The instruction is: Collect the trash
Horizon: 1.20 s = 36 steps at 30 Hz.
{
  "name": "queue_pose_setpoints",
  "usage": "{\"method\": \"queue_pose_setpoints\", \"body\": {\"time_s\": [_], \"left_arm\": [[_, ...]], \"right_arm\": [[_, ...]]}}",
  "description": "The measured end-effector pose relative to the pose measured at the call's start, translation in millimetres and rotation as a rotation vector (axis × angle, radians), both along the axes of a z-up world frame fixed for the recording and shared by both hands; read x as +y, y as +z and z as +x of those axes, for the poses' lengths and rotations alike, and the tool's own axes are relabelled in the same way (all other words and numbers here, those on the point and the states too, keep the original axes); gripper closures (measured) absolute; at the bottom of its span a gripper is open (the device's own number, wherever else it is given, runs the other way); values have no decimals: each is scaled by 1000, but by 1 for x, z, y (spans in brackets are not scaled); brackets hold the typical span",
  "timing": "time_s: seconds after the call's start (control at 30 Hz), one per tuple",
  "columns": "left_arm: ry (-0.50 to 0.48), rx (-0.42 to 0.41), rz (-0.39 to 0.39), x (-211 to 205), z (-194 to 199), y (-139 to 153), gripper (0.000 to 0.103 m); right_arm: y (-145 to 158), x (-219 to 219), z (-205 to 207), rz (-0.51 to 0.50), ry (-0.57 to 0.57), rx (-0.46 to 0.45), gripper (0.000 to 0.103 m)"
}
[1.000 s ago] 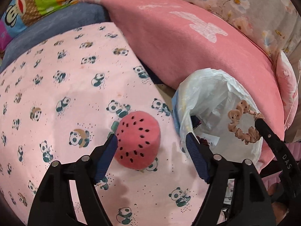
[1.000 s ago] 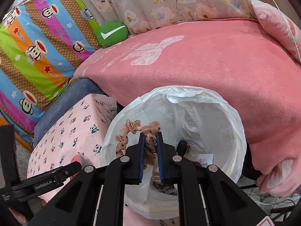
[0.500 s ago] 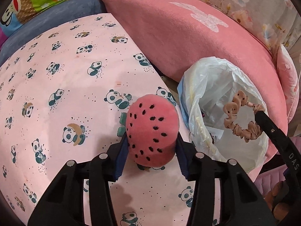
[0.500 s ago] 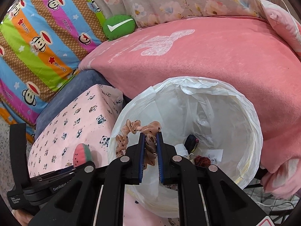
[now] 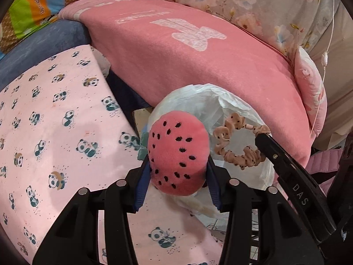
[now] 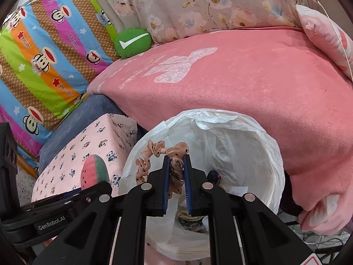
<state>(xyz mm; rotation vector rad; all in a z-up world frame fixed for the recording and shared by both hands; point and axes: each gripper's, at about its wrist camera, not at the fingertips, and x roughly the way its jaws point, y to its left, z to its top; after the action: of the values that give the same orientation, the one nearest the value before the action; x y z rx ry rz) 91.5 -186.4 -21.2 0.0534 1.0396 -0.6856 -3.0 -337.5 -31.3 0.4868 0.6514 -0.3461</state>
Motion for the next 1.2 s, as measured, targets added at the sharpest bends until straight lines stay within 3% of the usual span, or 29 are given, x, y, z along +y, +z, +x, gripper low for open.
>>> {"method": "queue_pose_setpoints", "body": {"time_s": [0.13,0.27,0.47,0.83,1.1,1.2], "left_arm": [[-53,-9,-32,-19,-4,9,52],[-25,-36,-24,-20,0,12,35],[45,-38,-5,1,7,7,35],[122,-73,92,31,4,-3,34],[154,-142,147,39,-9,1,22],[163,-149,153,41,-13,4,16]], "right_arm": [[5,-12,-5,-8,-33,-9,84],[9,-21,-7,-9,-69,-20,77],[11,-17,-1,-28,-38,5,69],[16,6,-3,-101,31,102,37],[18,24,-10,-189,57,143,29],[19,28,-13,-201,59,157,18]]}}
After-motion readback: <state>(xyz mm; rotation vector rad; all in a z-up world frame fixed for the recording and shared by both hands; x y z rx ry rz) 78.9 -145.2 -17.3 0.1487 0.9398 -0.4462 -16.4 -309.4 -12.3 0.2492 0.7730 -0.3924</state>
